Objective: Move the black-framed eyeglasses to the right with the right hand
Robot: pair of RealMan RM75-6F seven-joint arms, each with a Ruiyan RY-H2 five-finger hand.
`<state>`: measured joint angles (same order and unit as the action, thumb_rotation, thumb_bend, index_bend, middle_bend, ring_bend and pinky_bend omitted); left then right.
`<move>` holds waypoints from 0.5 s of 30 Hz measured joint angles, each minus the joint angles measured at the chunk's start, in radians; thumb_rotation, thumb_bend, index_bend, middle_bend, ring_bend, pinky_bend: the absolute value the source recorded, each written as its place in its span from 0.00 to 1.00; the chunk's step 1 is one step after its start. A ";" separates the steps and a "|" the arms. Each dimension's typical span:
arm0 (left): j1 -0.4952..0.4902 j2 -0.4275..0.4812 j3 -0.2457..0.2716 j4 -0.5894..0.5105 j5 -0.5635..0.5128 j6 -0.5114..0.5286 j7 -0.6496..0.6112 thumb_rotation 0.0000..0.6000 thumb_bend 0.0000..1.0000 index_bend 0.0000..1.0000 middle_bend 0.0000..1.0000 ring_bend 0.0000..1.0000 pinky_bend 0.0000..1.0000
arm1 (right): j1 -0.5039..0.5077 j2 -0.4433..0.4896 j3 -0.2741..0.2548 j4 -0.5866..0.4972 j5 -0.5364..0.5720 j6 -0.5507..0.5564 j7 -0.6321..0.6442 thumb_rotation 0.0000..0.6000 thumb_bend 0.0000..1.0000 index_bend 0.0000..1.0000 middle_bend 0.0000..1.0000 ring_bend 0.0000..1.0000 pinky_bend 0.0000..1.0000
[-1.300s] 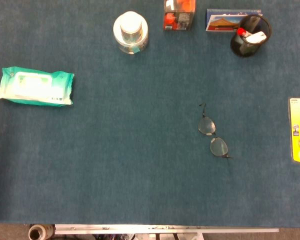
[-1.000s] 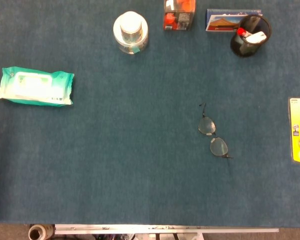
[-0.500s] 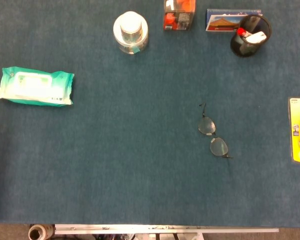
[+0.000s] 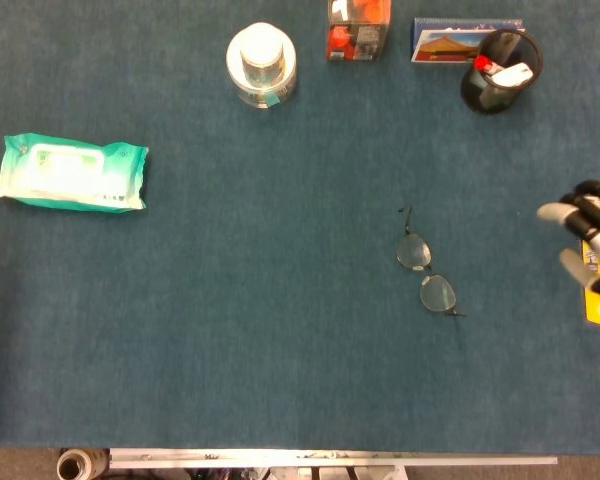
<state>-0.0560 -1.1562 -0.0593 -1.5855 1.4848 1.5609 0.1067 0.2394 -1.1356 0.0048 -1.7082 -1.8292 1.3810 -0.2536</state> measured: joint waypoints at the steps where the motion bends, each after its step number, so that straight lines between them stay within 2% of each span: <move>1: 0.000 0.000 -0.001 0.000 -0.001 0.000 0.001 1.00 0.34 0.47 0.57 0.42 0.51 | 0.006 0.001 -0.002 -0.002 -0.010 -0.005 -0.005 1.00 0.28 0.37 0.43 0.30 0.46; 10: 0.002 -0.003 -0.005 -0.001 -0.005 0.003 0.008 1.00 0.34 0.47 0.57 0.42 0.52 | 0.069 -0.003 -0.007 0.020 -0.079 -0.044 -0.008 1.00 0.28 0.37 0.43 0.30 0.46; 15: 0.003 -0.006 -0.005 -0.002 -0.008 0.000 0.018 1.00 0.34 0.47 0.57 0.42 0.52 | 0.106 -0.019 -0.016 0.061 -0.157 -0.038 0.021 1.00 0.28 0.37 0.43 0.30 0.46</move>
<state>-0.0534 -1.1619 -0.0643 -1.5870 1.4770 1.5612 0.1243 0.3452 -1.1545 -0.0114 -1.6471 -1.9858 1.3428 -0.2328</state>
